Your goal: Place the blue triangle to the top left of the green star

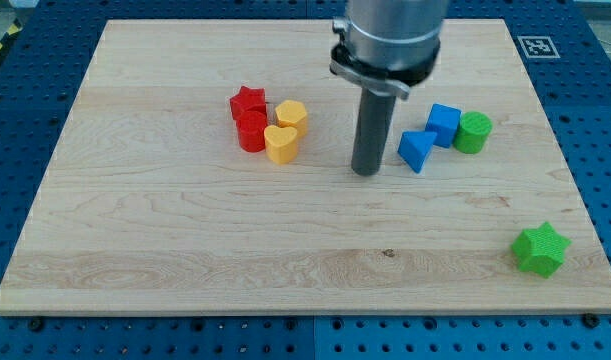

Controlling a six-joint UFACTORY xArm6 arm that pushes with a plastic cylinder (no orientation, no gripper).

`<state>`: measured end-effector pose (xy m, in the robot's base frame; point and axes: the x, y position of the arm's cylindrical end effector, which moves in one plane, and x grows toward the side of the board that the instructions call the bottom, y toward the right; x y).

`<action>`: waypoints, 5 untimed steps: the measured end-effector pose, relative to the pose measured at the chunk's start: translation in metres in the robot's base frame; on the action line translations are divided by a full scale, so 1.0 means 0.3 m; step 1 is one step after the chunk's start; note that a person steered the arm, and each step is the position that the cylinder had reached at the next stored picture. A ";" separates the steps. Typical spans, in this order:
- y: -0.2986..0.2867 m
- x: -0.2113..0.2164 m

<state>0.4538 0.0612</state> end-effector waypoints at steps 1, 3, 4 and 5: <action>0.039 -0.089; 0.066 -0.139; 0.159 -0.140; 0.186 -0.140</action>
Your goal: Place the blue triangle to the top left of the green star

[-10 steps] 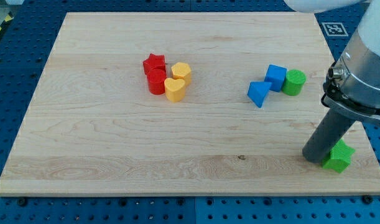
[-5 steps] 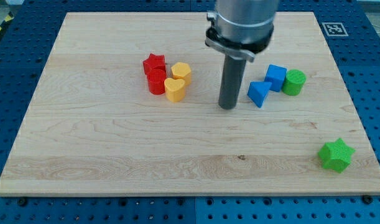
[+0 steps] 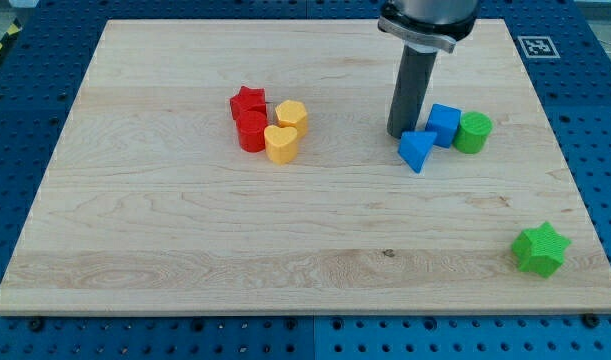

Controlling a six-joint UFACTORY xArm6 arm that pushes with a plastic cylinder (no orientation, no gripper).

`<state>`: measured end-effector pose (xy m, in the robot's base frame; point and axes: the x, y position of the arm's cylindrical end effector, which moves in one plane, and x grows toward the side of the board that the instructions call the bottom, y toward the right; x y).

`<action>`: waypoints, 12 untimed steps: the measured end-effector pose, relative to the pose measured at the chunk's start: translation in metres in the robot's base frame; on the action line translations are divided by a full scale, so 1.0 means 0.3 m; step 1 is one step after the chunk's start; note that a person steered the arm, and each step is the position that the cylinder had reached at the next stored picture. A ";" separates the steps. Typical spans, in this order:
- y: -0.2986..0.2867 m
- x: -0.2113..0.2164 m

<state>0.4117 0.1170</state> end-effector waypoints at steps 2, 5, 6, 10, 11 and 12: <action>0.060 0.054; 0.003 0.090; 0.010 0.141; -0.034 0.278; -0.028 0.282; -0.005 0.343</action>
<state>0.5146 0.1154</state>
